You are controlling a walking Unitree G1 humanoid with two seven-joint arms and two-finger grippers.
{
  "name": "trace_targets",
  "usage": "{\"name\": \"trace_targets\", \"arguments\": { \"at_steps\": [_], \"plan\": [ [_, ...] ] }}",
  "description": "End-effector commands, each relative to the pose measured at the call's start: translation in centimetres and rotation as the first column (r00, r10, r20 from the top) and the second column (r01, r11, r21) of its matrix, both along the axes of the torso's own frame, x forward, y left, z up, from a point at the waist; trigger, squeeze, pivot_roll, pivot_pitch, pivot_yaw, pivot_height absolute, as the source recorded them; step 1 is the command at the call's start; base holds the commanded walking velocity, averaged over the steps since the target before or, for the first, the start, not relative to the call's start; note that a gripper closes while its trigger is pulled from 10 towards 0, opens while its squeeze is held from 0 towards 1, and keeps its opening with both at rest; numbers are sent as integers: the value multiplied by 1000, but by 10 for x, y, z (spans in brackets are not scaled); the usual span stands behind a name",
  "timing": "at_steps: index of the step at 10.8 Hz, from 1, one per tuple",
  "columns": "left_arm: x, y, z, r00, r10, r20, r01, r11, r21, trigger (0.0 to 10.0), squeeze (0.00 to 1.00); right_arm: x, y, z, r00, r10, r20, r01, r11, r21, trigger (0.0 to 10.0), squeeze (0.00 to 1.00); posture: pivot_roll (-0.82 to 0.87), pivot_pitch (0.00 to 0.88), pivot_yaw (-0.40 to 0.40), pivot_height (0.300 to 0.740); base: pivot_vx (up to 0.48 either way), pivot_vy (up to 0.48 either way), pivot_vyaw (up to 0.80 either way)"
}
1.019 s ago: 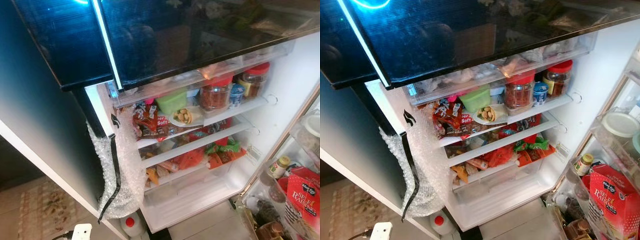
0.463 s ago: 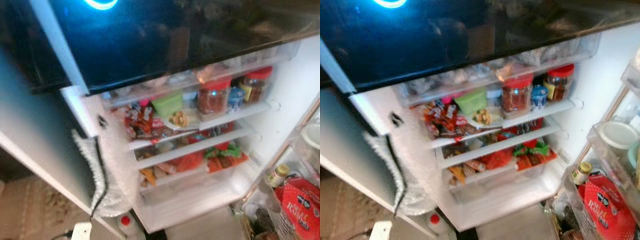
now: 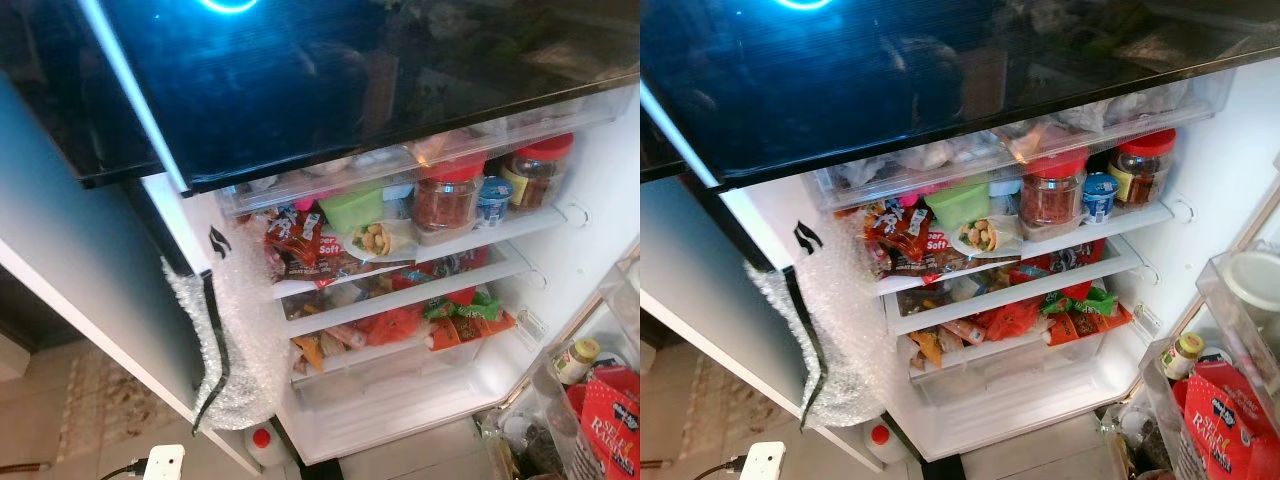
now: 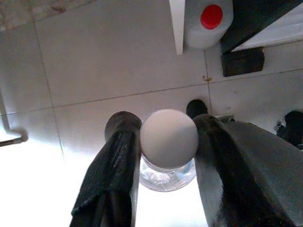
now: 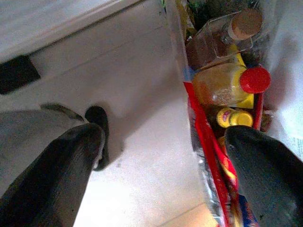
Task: Restocking fridge
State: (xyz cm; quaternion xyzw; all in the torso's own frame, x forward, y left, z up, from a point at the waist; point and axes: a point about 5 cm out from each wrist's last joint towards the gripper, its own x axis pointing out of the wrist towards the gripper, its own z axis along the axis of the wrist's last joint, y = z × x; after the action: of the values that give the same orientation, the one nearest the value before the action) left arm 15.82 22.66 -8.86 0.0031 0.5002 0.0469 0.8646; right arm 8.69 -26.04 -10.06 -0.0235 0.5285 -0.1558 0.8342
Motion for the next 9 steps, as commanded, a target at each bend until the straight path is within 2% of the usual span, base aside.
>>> {"name": "trace_targets", "arguments": {
  "at_steps": [1,9],
  "plan": [
    [-4,8,0,1000,-1,-21,2,1000,18,10000,0,-2,-1,0,1000,14,-18,-15,999,-52,10000,0,-170,0,108,740,0,0,0],
    [-2,7,0,1000,7,-8,-7,1000,14,10000,0,-2,-4,1,1000,-18,-20,16,990,-139,10000,0,-170,0,111,740,0,0,0]
  ]
}}
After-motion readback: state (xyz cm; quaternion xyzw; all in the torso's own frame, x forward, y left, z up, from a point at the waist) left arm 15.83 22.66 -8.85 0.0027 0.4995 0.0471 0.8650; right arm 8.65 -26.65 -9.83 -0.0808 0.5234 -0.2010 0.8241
